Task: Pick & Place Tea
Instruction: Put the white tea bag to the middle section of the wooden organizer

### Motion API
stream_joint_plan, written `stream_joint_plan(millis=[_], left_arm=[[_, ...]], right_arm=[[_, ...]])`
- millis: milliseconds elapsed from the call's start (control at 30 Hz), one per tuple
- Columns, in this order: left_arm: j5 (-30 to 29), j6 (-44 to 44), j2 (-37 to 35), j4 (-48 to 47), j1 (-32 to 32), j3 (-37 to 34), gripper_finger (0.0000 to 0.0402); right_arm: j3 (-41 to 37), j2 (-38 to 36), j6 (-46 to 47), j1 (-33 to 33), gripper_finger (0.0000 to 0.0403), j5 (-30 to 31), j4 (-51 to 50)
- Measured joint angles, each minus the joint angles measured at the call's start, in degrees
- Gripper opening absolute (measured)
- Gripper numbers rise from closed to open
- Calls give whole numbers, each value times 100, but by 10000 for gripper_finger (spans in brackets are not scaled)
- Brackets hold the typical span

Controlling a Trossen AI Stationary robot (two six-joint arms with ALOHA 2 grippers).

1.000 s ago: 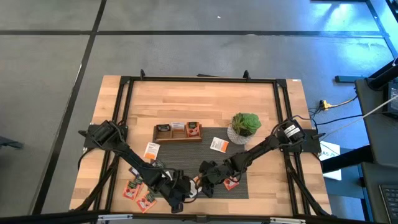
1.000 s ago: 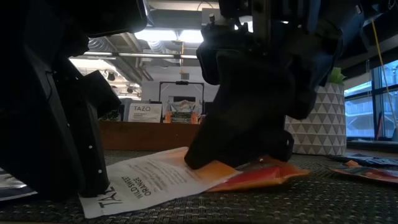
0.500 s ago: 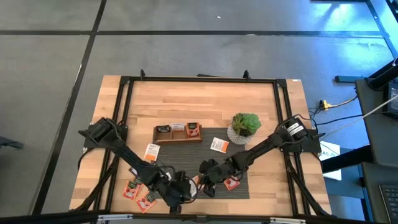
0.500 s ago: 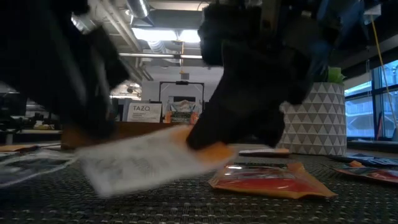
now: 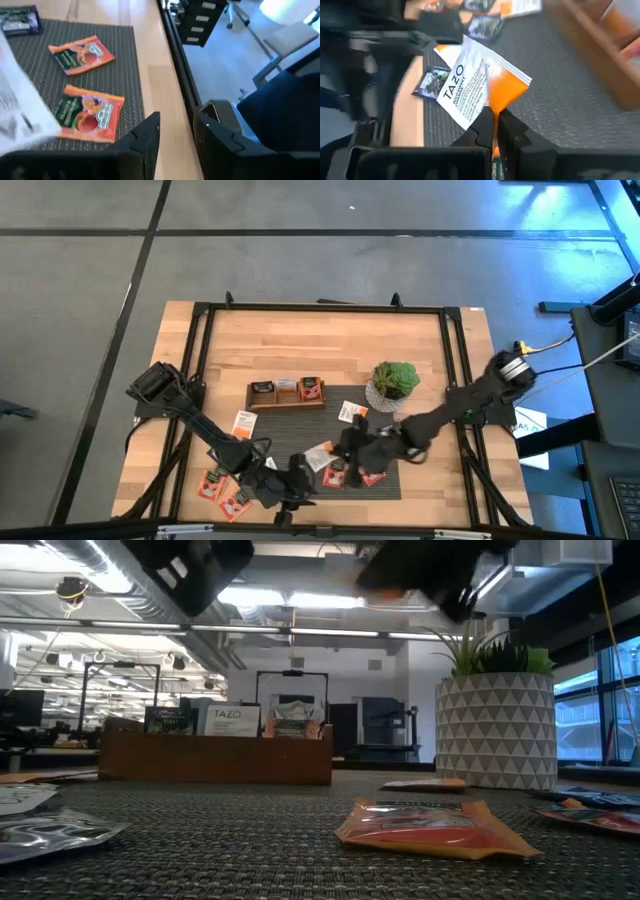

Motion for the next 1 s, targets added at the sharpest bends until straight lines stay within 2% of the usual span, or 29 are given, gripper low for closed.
stream_joint_plan(millis=[200, 333, 533, 733, 833, 1000], left_arm=[[-40, 24, 0, 344, 47, 0, 116], [-647, 364, 0, 898, 66, 2, 116], [-1113, 1838, 0, 1927, 57, 2, 116], [-2010, 2959, 0, 3051, 145, 7, 116], [-2072, 3014, 0, 3345, 187, 7, 116], [-2075, 2820, -4, 3399, 282, 9, 116]], right_arm=[[7, -580, -129, 596, 13, 1453, -598], [7, -593, -264, 970, 13, 2581, -620], [4, -834, -555, 1437, 14, 3934, -629], [7, -969, -623, 1801, 20, 4353, -563], [7, -971, -860, 1932, 18, 4507, -349], [7, -969, -1816, 2104, 19, 5039, 367]])
